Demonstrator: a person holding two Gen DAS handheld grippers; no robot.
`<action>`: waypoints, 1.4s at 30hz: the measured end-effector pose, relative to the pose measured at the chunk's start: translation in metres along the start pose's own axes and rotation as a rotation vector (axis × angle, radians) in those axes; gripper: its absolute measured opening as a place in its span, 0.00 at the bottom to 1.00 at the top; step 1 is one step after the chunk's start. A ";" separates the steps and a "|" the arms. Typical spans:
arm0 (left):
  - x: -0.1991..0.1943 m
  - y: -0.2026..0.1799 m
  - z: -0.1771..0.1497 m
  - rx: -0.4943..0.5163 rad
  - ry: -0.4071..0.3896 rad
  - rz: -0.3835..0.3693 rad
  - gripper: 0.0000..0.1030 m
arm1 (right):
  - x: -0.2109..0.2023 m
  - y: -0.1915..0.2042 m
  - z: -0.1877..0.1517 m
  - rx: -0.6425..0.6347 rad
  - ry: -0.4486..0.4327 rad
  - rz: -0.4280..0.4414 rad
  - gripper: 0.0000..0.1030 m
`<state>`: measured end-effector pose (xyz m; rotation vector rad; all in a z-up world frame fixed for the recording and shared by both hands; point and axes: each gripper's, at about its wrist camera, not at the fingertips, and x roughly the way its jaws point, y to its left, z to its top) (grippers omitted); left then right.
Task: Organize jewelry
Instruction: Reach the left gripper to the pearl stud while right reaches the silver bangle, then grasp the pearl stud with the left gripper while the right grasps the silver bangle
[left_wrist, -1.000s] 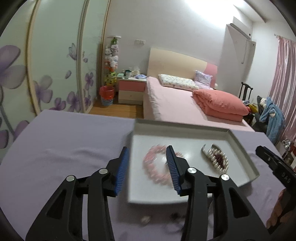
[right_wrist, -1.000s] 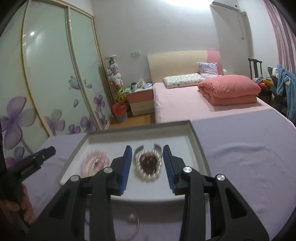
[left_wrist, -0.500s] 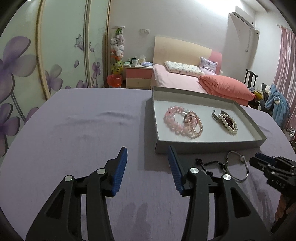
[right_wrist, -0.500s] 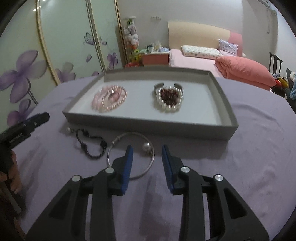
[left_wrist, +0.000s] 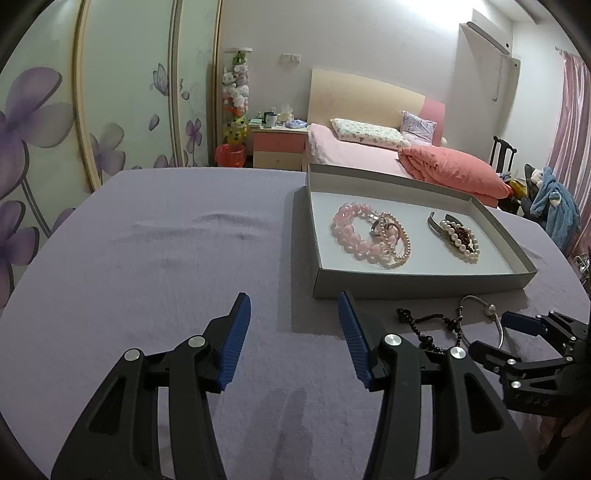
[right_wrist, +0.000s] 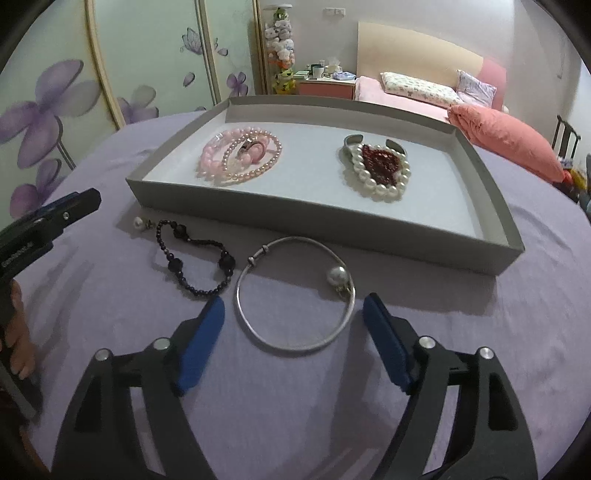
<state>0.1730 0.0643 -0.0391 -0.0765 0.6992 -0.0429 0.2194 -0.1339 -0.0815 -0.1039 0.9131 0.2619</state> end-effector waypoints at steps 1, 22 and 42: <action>0.000 0.000 0.000 0.000 0.002 0.000 0.49 | 0.003 0.003 0.002 -0.013 0.005 -0.018 0.74; 0.015 -0.046 -0.008 0.196 0.094 -0.017 0.49 | 0.001 -0.040 0.001 0.064 -0.004 -0.070 0.66; 0.048 -0.053 -0.002 0.153 0.192 0.033 0.29 | 0.002 -0.040 0.000 0.061 -0.001 -0.065 0.69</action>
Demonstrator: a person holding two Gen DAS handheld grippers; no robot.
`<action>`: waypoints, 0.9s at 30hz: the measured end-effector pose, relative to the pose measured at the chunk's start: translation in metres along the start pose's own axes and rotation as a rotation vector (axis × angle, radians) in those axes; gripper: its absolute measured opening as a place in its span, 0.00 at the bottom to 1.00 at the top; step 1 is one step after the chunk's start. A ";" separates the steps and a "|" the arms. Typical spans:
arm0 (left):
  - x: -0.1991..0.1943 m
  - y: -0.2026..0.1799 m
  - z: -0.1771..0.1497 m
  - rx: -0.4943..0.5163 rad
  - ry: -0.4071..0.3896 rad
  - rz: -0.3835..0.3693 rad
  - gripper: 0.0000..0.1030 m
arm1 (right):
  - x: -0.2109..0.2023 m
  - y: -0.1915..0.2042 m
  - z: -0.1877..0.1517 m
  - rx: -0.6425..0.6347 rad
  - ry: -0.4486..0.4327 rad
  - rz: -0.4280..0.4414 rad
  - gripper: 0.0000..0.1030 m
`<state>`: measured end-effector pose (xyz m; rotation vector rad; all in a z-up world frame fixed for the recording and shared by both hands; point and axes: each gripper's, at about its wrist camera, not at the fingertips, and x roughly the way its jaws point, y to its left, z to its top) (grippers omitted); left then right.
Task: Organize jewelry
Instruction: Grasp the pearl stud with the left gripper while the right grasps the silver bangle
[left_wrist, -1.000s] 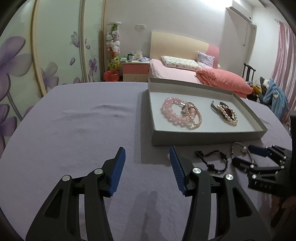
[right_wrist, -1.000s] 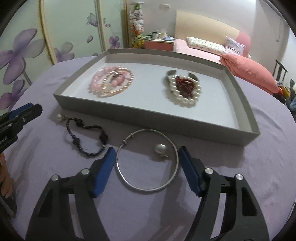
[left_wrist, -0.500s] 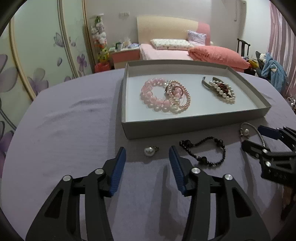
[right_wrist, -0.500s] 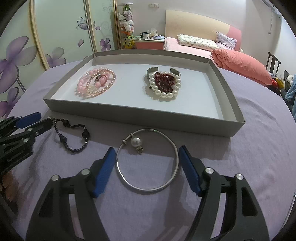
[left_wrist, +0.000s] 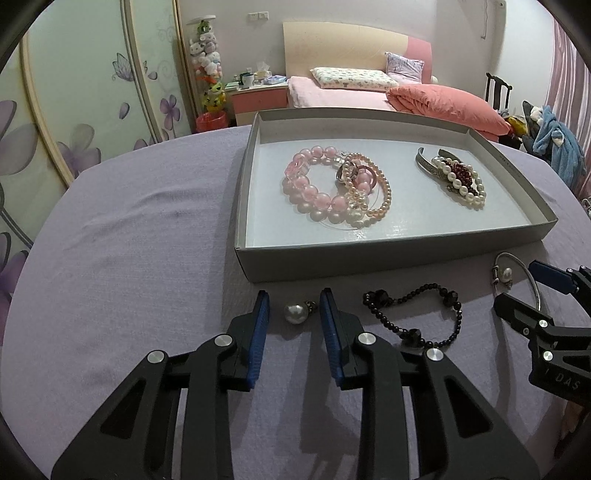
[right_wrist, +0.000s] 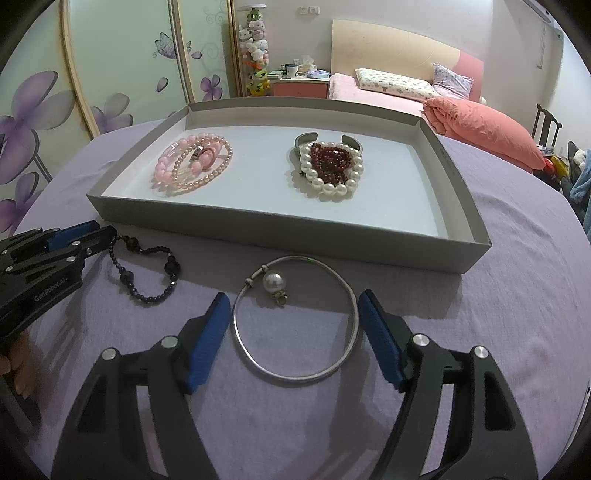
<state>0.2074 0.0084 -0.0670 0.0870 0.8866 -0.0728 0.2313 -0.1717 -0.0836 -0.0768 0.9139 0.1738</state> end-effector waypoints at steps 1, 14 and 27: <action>0.001 0.000 0.001 0.001 0.001 0.001 0.29 | 0.000 0.000 0.000 0.000 0.000 0.001 0.70; 0.001 -0.008 0.002 0.039 -0.004 0.008 0.17 | 0.003 0.012 0.004 -0.013 -0.004 -0.007 0.66; -0.017 0.001 -0.002 0.004 -0.094 -0.029 0.15 | -0.013 0.008 0.005 0.033 -0.087 0.016 0.66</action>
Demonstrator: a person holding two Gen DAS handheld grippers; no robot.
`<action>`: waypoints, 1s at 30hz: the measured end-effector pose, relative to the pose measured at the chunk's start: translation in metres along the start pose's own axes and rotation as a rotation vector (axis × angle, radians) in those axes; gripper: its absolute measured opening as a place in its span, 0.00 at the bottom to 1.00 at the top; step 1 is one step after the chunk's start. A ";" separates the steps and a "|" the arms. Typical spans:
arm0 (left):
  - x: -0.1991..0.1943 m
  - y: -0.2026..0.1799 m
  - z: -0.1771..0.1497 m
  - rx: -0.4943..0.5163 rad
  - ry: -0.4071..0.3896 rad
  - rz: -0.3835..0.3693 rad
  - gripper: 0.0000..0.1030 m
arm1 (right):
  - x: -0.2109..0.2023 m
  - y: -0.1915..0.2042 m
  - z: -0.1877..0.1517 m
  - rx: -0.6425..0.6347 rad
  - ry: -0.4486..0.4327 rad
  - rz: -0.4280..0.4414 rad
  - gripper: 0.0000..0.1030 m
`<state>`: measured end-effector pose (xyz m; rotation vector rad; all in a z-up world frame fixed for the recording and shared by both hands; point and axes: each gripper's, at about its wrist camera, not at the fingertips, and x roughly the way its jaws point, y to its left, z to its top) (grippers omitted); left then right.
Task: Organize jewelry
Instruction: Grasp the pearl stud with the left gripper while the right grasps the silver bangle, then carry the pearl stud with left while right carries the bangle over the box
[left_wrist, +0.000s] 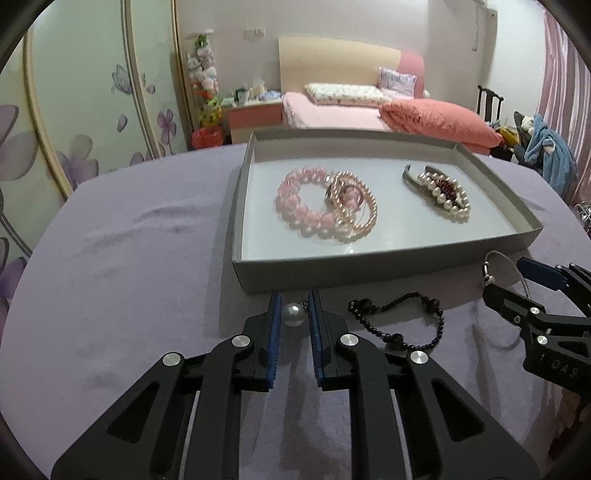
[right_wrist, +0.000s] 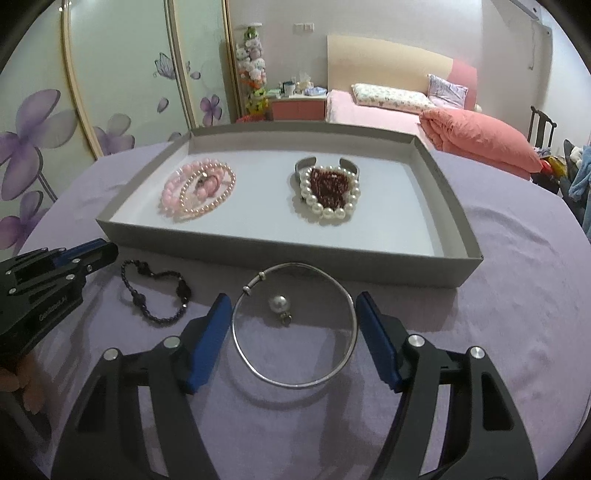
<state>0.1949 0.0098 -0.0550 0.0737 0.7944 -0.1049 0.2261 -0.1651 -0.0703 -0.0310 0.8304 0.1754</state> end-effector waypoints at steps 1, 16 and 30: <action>-0.003 0.000 -0.001 0.002 -0.014 0.000 0.15 | -0.003 0.000 0.000 0.002 -0.017 0.002 0.66; -0.034 -0.004 -0.001 0.006 -0.176 0.034 0.15 | -0.040 0.001 -0.001 0.019 -0.171 -0.015 0.66; -0.064 -0.014 -0.001 -0.009 -0.288 0.033 0.15 | -0.086 0.008 -0.001 0.028 -0.346 -0.039 0.66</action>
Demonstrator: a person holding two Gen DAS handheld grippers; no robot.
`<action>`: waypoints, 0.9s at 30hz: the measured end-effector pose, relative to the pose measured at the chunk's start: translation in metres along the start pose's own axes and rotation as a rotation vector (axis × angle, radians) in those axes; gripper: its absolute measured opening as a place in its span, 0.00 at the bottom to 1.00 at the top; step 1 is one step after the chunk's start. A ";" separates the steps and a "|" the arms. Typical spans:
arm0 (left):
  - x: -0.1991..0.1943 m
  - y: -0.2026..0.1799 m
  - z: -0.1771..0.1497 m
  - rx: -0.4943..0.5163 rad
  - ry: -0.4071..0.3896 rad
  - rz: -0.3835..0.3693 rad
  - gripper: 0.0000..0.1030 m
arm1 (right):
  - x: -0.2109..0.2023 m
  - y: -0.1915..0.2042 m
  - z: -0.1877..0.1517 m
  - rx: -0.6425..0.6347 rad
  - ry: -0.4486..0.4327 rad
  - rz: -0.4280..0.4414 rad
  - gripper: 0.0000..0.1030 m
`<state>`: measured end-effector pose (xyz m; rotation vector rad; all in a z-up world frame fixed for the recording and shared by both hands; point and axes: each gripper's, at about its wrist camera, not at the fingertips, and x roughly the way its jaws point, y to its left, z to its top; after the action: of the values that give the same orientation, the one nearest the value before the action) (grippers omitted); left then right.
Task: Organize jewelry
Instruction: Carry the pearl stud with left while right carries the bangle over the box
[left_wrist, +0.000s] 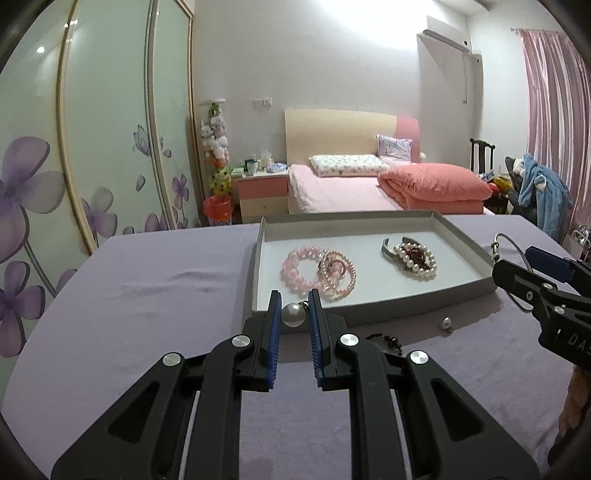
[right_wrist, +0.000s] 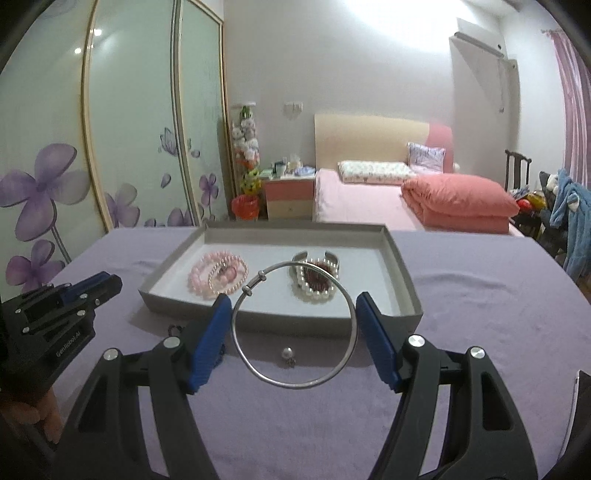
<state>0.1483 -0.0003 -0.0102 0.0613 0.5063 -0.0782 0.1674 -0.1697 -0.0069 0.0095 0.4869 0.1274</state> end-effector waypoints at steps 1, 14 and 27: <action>-0.003 -0.001 0.001 -0.003 -0.011 0.000 0.15 | -0.002 0.000 0.001 0.001 -0.012 -0.003 0.66; -0.028 -0.008 0.013 -0.021 -0.149 0.003 0.15 | -0.043 0.014 0.008 -0.050 -0.252 -0.086 0.66; -0.031 -0.016 0.015 -0.026 -0.195 0.016 0.15 | -0.046 0.009 0.011 -0.048 -0.342 -0.150 0.66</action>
<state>0.1273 -0.0152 0.0169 0.0322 0.3118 -0.0609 0.1315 -0.1666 0.0241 -0.0520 0.1421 -0.0105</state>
